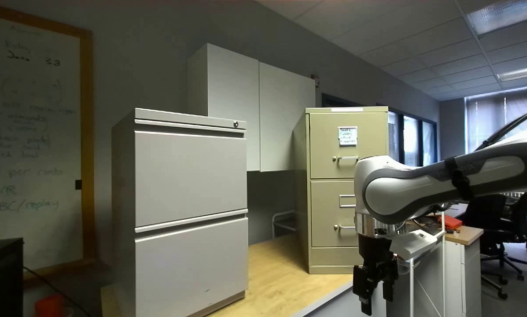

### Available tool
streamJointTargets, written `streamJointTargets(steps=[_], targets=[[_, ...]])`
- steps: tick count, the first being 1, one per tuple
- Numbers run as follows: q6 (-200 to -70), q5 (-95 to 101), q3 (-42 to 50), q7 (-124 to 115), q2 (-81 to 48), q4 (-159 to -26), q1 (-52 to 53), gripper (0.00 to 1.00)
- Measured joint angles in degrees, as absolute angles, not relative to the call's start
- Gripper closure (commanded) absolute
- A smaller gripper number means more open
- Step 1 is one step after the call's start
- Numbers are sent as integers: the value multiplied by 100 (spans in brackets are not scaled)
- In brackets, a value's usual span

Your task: Open the bottom drawer of the file cabinet

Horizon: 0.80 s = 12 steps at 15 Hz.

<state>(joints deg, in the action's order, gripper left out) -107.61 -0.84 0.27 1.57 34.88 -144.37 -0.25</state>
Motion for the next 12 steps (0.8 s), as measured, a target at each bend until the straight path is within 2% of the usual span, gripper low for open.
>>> streamJointTargets(steps=[12], targets=[[-11183,393,-128,163,3089,-14273,-7,0]])
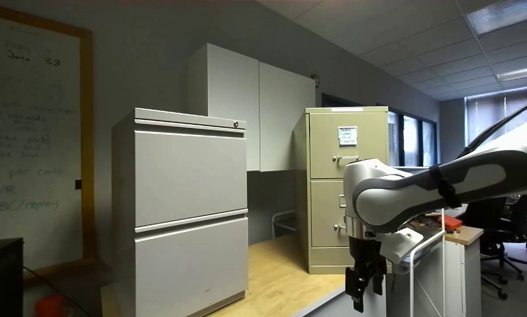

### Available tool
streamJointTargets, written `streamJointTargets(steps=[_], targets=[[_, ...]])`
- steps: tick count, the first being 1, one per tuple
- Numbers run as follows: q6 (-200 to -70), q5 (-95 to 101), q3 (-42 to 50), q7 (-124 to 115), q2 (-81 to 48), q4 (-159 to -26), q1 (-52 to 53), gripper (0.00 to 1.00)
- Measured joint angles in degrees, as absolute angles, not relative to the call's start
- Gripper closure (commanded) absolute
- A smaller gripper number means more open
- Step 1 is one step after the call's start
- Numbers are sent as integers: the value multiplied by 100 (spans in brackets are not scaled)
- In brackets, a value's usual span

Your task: Open the bottom drawer of the file cabinet

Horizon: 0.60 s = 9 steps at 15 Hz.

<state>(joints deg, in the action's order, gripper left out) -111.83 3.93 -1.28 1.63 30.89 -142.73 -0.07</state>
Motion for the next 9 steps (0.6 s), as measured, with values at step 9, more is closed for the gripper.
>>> streamJointTargets(steps=[9], targets=[[-12020,2241,-16,187,1519,-12787,-450,0]])
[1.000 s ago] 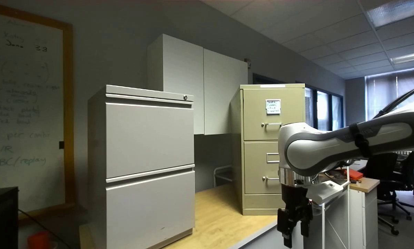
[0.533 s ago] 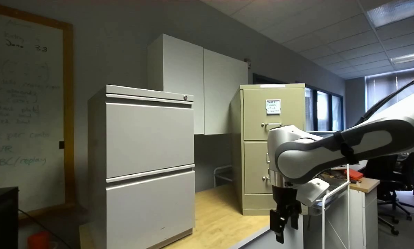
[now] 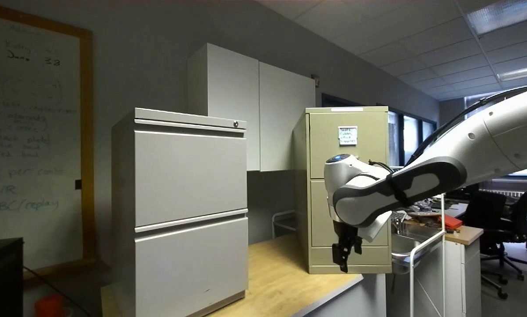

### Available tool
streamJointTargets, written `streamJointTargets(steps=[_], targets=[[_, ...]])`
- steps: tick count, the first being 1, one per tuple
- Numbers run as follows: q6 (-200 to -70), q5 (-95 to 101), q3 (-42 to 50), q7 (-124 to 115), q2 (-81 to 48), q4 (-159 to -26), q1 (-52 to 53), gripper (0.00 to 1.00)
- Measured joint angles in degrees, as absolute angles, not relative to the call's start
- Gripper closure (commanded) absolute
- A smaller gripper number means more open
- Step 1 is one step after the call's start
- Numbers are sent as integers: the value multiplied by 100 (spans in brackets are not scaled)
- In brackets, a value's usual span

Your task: Open the bottom drawer of the file cabinet

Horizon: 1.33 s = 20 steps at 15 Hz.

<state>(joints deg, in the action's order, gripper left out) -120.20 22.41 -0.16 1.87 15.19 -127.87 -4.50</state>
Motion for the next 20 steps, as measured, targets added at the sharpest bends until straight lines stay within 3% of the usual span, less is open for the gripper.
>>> streamJointTargets(steps=[12,20], targets=[[-12911,2837,644,1019,-12,-10886,-784,0],[-13133,3019,672,896,-283,-10717,-788,0]])
